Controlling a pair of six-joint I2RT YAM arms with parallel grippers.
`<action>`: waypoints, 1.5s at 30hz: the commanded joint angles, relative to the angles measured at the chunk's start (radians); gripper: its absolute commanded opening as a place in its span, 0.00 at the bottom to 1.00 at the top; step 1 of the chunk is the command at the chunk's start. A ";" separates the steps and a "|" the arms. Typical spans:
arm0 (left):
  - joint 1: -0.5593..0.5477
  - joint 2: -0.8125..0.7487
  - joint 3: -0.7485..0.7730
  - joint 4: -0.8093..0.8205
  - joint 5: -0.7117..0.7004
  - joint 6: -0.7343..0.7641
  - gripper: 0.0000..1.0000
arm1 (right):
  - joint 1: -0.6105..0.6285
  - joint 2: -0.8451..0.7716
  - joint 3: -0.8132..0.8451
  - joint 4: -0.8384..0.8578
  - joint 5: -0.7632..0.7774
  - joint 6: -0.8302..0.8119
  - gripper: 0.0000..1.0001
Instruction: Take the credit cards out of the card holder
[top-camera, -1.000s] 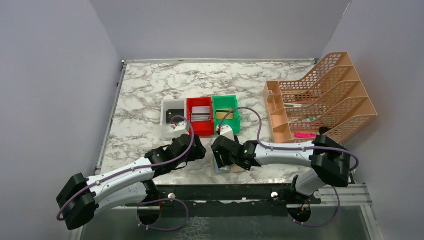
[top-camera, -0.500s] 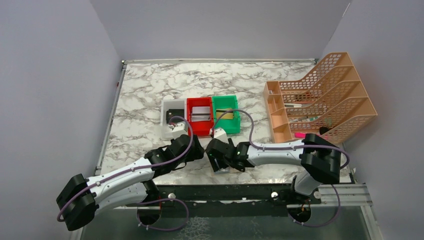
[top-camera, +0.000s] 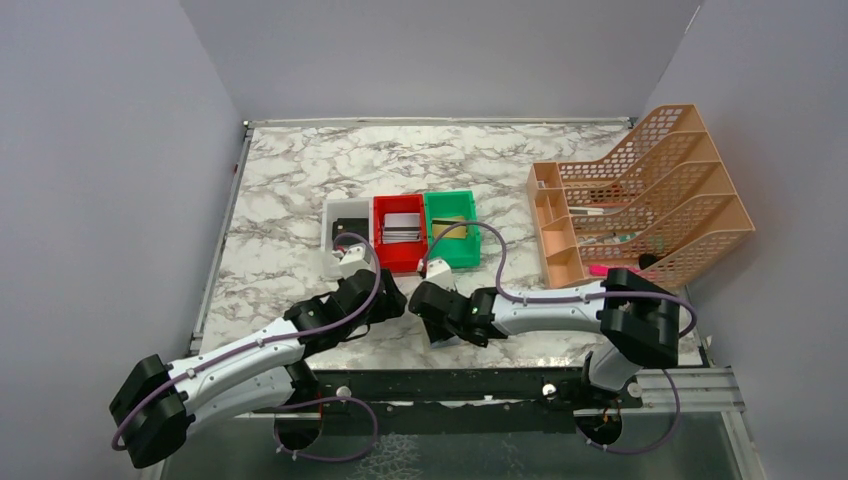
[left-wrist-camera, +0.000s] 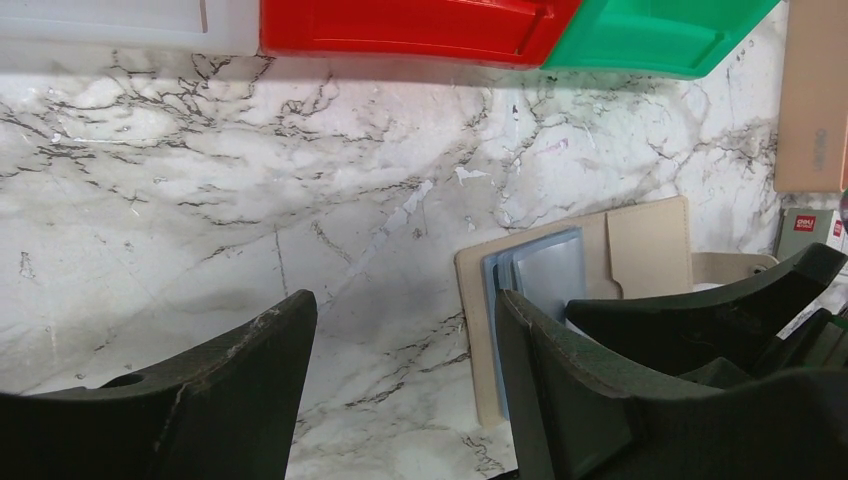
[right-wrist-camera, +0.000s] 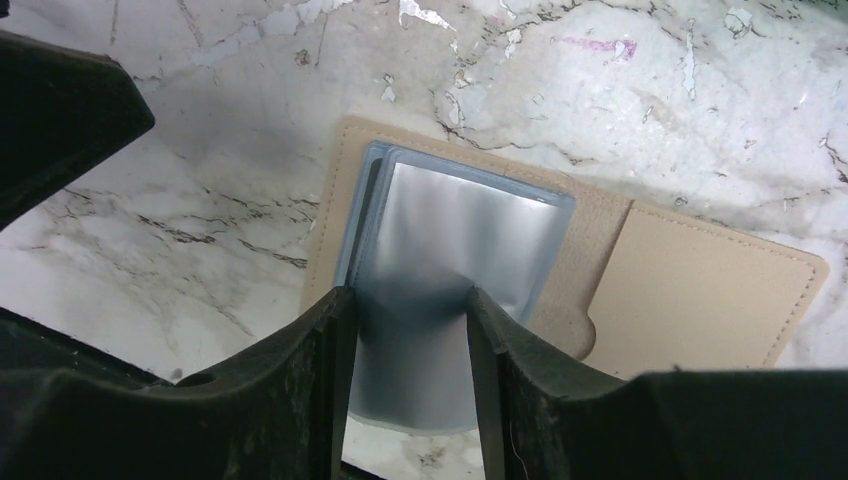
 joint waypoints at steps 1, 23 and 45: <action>0.007 -0.012 -0.015 -0.006 -0.009 -0.002 0.69 | 0.005 -0.016 -0.043 0.031 -0.010 0.015 0.44; 0.007 -0.028 -0.006 0.026 0.052 0.017 0.69 | -0.025 -0.260 -0.210 0.295 -0.097 0.080 0.11; 0.007 0.047 -0.019 0.258 0.299 0.117 0.67 | -0.142 -0.365 -0.639 0.781 -0.233 0.431 0.10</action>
